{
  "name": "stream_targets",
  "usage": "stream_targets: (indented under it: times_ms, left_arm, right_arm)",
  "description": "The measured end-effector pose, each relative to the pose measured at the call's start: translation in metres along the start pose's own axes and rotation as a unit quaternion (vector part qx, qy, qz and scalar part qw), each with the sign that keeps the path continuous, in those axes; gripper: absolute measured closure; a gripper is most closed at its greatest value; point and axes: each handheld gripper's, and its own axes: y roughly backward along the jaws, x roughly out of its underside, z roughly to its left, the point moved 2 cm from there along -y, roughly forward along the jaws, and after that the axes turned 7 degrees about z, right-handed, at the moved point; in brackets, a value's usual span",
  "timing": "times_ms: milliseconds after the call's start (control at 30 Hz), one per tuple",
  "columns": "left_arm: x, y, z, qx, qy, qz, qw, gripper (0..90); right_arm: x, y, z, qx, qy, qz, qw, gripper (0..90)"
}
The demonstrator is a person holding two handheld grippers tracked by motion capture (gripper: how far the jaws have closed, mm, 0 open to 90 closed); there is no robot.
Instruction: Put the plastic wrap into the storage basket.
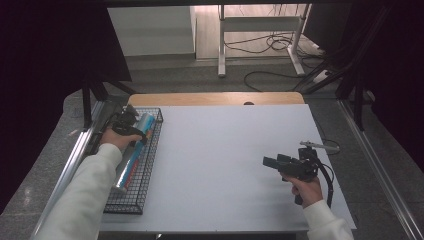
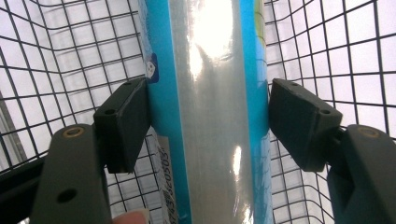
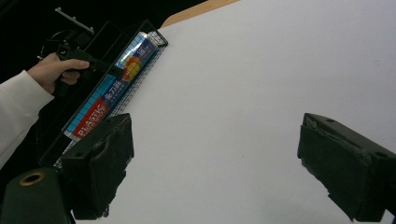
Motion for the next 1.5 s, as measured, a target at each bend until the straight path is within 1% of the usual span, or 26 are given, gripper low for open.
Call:
stream_targets:
  times_ms: [33, 67, 100, 133, 167, 267, 300, 367, 433, 467, 500, 533, 567, 667, 800, 900, 967, 1000, 1033, 1067, 1100, 1167, 1200, 1300, 1367, 1500]
  left_arm:
    - [0.0, 0.001, 0.0, -0.003, 0.0, 0.0, 1.0, 27.4]
    - [0.001, 0.002, 0.0, 0.005, 0.002, -0.005, 1.0, 25.4]
    - [0.002, 0.004, -0.001, 0.013, 0.0, -0.008, 0.9999, 22.9]
    - [0.003, 0.008, -0.003, 0.016, -0.004, -0.01, 0.9998, 20.2]
    - [0.004, 0.011, -0.005, 0.02, -0.006, -0.02, 0.9996, 17.7]
    - [0.01, 0.025, -0.007, 0.026, -0.009, -0.044, 0.9987, 15.8]
    - [0.012, 0.03, -0.008, 0.032, -0.009, -0.055, 0.9979, 15.5]
    - [0.019, 0.041, -0.012, 0.043, -0.021, -0.073, 0.9961, 15.3]
    - [0.028, 0.053, -0.019, 0.047, -0.034, -0.1, 0.9933, 15.4]
    - [0.033, 0.059, -0.022, 0.05, -0.041, -0.113, 0.9914, 15.4]
    - [0.038, 0.064, -0.026, 0.06, -0.05, -0.124, 0.9891, 15.4]
    - [0.044, 0.069, -0.029, 0.075, -0.057, -0.137, 0.9861, 15.0]
    - [0.049, 0.074, -0.033, 0.084, -0.064, -0.15, 0.983, 15.0]
    - [0.066, 0.082, -0.045, 0.101, -0.083, -0.186, 0.9739, 15.3]
    - [0.09, 0.087, -0.06, 0.107, -0.111, -0.224, 0.9624, 15.6]
    - [0.11, 0.087, -0.071, 0.111, -0.131, -0.249, 0.9533, 15.8]
    - [0.123, 0.086, -0.079, 0.118, -0.139, -0.264, 0.9472, 16.0]
    - [0.123, 0.086, -0.079, 0.118, -0.139, -0.264, 0.9472, 16.1]
    - [0.135, 0.083, -0.087, 0.13, -0.148, -0.273, 0.9415, 16.1]
    - [0.139, 0.081, -0.091, 0.129, -0.156, -0.274, 0.9403, 16.1]
    - [0.143, 0.078, -0.095, 0.123, -0.164, -0.275, 0.9393, 16.1]
    - [0.148, 0.074, -0.102, 0.111, -0.176, -0.275, 0.9385, 16.2]
    - [0.149, 0.073, -0.105, 0.11, -0.18, -0.276, 0.9377, 16.2]
    - [0.15, 0.071, -0.109, 0.109, -0.186, -0.279, 0.9357, 16.2]
    - [0.151, 0.07, -0.11, 0.112, -0.186, -0.281, 0.935, 16.2]
    - [0.152, 0.067, -0.111, 0.109, -0.189, -0.281, 0.9347, 16.2]
  right_arm:
    - [0.0, 0.0, 0.0, 0.0, 0.0, -0.001, 1.0, 11.0]
    - [0.0, 0.001, 0.0, 0.0, 0.0, -0.001, 1.0, 11.1]
    - [0.0, 0.001, 0.0, -0.001, 0.001, -0.001, 1.0, 11.0]
    - [0.0, 0.001, 0.0, -0.001, 0.001, -0.001, 1.0, 11.0]
    - [0.0, 0.002, 0.0, -0.001, 0.001, 0.0, 1.0, 11.0]
    - [0.001, 0.002, 0.0, 0.003, 0.007, 0.002, 1.0, 11.0]
    - [0.001, 0.002, 0.0, 0.002, 0.008, 0.002, 1.0, 11.0]
    - [0.001, 0.002, 0.001, 0.0, 0.009, 0.003, 1.0, 11.0]
    - [0.001, 0.002, 0.001, 0.001, 0.012, 0.004, 0.9999, 11.0]
    - [0.001, 0.002, 0.001, 0.004, 0.015, 0.005, 0.9999, 11.0]
    - [0.001, 0.003, 0.001, 0.005, 0.019, 0.007, 0.9998, 11.0]
    - [0.001, 0.003, 0.001, 0.008, 0.024, 0.008, 0.9996, 11.0]
    - [0.002, 0.004, 0.001, 0.011, 0.029, 0.009, 0.9995, 11.0]
    - [0.003, 0.006, 0.001, 0.018, 0.045, 0.011, 0.9988, 11.0]
    - [0.007, 0.01, 0.002, 0.035, 0.077, 0.02, 0.9962, 11.0]
    - [0.011, 0.013, 0.0, 0.041, 0.093, 0.026, 0.9945, 11.0]
    - [0.014, 0.015, -0.001, 0.048, 0.1, 0.031, 0.9933, 11.0]
    - [0.015, 0.016, -0.002, 0.05, 0.103, 0.033, 0.9929, 11.0]
    - [0.017, 0.017, -0.003, 0.051, 0.105, 0.034, 0.9926, 11.0]
    - [0.018, 0.017, -0.004, 0.051, 0.104, 0.035, 0.9926, 11.0]
    - [0.019, 0.018, -0.005, 0.051, 0.105, 0.036, 0.9925, 11.0]
    - [0.02, 0.02, -0.006, 0.054, 0.107, 0.039, 0.992, 11.0]
    - [0.021, 0.02, -0.007, 0.055, 0.109, 0.039, 0.9918, 11.0]
    - [0.021, 0.021, -0.007, 0.056, 0.115, 0.039, 0.991, 11.0]
    - [0.02, 0.021, -0.006, 0.057, 0.123, 0.038, 0.9901, 11.0]
    - [0.021, 0.022, -0.006, 0.068, 0.152, 0.036, 0.9854, 10.3]
